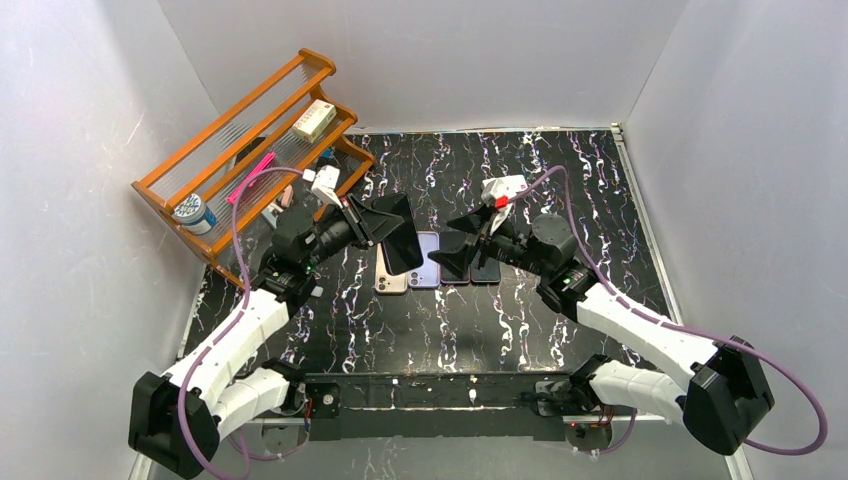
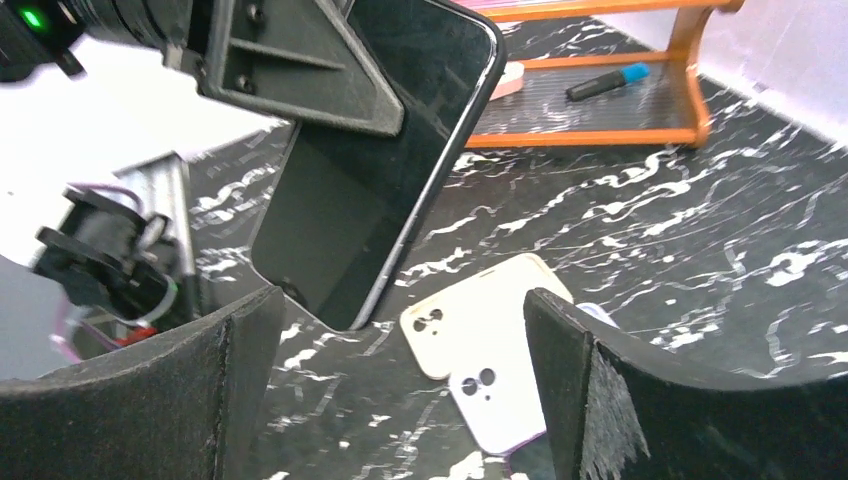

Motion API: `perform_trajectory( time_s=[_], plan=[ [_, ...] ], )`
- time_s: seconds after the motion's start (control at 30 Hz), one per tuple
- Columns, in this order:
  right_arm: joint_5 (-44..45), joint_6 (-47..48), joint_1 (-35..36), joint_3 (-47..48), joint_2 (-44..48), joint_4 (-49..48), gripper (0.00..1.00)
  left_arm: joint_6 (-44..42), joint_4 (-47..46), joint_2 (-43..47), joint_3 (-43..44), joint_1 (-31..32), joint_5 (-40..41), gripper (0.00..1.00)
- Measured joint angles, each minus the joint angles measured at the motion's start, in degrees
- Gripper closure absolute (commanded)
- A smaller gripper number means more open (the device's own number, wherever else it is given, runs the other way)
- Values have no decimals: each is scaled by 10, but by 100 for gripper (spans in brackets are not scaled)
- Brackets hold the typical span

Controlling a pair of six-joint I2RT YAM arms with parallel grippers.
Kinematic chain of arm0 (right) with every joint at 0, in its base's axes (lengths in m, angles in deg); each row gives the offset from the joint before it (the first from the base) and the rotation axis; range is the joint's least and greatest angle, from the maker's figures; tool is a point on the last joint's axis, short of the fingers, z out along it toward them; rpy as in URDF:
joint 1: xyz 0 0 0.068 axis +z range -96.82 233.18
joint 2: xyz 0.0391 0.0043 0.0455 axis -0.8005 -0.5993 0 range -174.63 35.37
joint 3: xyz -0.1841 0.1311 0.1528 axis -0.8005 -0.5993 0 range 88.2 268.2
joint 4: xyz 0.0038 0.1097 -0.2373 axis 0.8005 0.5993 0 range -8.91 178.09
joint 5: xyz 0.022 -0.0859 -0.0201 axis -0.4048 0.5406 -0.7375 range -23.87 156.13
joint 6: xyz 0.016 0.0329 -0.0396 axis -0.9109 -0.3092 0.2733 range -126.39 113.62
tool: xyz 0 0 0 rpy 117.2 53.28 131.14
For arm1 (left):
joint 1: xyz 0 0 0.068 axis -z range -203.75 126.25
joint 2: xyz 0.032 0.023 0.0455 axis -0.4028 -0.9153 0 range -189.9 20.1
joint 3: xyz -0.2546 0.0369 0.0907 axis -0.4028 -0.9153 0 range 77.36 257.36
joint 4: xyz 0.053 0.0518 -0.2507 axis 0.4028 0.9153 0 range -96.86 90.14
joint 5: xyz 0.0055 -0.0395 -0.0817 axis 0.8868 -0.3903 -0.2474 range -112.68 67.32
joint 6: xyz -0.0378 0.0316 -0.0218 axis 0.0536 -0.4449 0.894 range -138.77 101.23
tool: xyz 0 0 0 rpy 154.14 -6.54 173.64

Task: Take the phone out of the phone case
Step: Remove the phone case from the phone.

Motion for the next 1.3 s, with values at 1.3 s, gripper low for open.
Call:
perform_trajectory(
  time_s=[1.3],
  plan=[
    [-55, -573, -2, -90, -78, -245, 40, 174, -152, -1, -69, -2, 40, 100]
  ],
)
